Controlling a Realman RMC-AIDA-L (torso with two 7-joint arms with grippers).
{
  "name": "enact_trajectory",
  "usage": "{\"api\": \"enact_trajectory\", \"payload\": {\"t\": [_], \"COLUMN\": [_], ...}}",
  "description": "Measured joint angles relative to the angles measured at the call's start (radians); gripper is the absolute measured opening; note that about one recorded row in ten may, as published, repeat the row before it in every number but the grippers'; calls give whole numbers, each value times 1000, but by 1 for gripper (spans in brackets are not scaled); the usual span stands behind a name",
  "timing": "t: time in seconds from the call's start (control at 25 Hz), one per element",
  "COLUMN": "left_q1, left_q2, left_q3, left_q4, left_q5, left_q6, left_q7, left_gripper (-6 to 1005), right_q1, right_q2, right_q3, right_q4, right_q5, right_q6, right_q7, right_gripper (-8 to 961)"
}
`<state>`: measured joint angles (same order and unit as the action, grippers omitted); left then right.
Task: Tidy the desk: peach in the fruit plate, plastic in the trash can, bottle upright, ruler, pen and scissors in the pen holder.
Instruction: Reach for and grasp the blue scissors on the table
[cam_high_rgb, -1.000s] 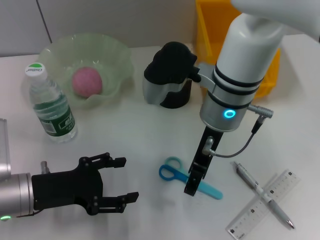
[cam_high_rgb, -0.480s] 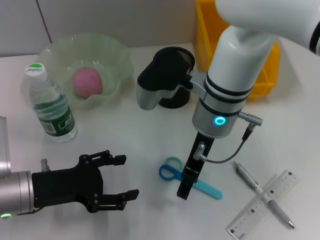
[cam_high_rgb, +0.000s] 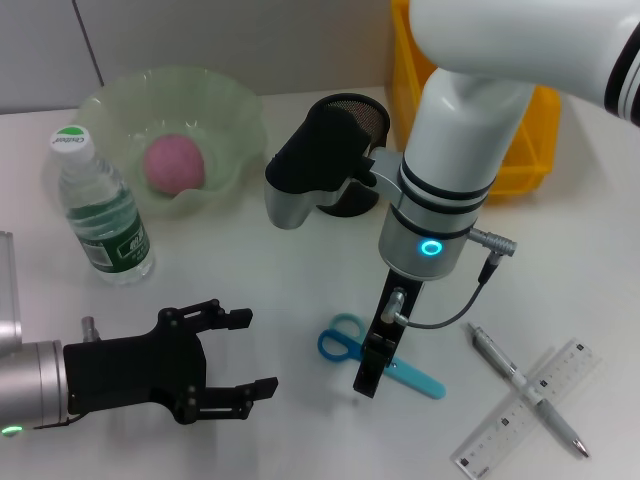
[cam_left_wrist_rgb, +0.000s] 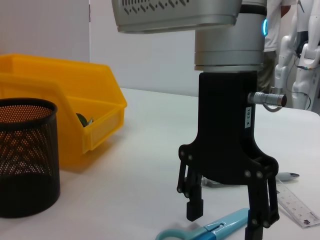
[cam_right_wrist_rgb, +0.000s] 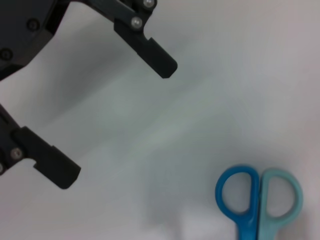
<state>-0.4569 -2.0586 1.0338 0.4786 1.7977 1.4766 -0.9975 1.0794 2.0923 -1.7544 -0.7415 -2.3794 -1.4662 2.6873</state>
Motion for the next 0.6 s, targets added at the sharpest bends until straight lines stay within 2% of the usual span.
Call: {"api": "enact_trajectory", "payload": {"t": [0.32,0.6], "left_q1": [-2,-2], "left_q2": [0,0], "left_q3": [-3,-3], "left_q4": [1,2], "left_q5": [0,0], "left_q6": [0,-3], "left_q7": [-4,-7], "left_gripper": [860,860], "right_q1": [5,7], "right_q2": [0,0], "right_q3": [-44,-56], "right_q4": [1,-1], "right_q5": [0,0], "right_q6": [13,18], "right_q7": [16,19], "right_gripper": [797,628]}}
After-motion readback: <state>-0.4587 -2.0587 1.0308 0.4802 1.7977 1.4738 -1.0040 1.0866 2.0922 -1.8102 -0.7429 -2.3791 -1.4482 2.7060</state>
